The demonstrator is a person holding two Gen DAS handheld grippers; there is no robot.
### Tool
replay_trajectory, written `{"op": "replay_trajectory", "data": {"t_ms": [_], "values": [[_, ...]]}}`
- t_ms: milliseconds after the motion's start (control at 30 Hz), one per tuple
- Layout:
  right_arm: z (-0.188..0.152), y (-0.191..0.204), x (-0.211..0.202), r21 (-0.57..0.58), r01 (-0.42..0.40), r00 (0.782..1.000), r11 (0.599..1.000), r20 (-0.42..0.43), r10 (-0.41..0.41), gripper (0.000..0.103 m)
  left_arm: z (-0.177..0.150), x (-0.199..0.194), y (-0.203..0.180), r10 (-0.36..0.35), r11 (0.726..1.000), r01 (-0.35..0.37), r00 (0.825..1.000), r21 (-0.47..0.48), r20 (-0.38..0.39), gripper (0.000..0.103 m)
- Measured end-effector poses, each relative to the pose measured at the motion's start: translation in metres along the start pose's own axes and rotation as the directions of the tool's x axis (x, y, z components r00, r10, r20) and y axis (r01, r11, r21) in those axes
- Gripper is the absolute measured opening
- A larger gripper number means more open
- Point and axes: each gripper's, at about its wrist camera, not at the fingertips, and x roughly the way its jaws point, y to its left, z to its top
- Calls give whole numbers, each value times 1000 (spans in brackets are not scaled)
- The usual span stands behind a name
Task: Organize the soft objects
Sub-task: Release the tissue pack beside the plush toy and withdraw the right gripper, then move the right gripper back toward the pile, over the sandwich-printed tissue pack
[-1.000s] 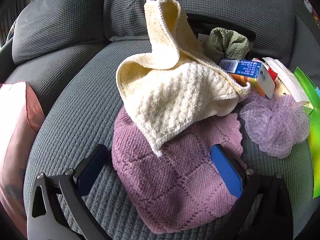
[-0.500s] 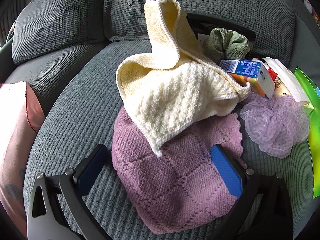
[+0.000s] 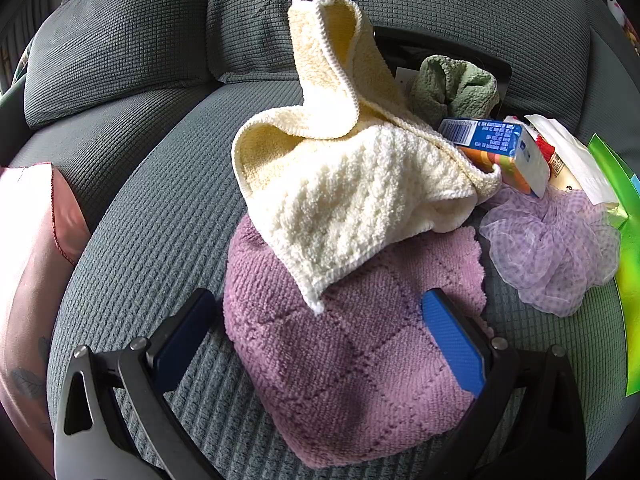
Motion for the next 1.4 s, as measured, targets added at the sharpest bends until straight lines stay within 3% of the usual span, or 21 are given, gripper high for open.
{"op": "replay_trajectory", "data": {"t_ms": [167,500,733,967,1067,1167,1400], "values": [[-1,3,2,-14,30,1000,999,-4,-30,73,0,0,0,0,1000,0,1000,0,0,102],[1,1,7,10,-12,1000,1000,-21,12,73,0,0,0,1,1000,-1,1000,-1,1,102],[9,12,17,37,-145,988,989,-38,147,73,0,0,0,2,1000,-2,1000,-3,2,102],[12,53,51,-5,-269,957,963,-116,267,73,-1,-1,0,6,1000,-6,1000,-2,4,102],[11,66,72,-13,-266,952,964,-158,261,73,-1,-1,0,3,1000,-3,1000,-5,4,102],[8,79,88,-81,-194,970,978,-165,179,73,-1,0,-1,9,1000,-9,1000,-2,4,102],[2,83,107,-95,-213,963,973,-190,192,73,10,-3,11,-23,999,20,996,-41,-90,101]]}}
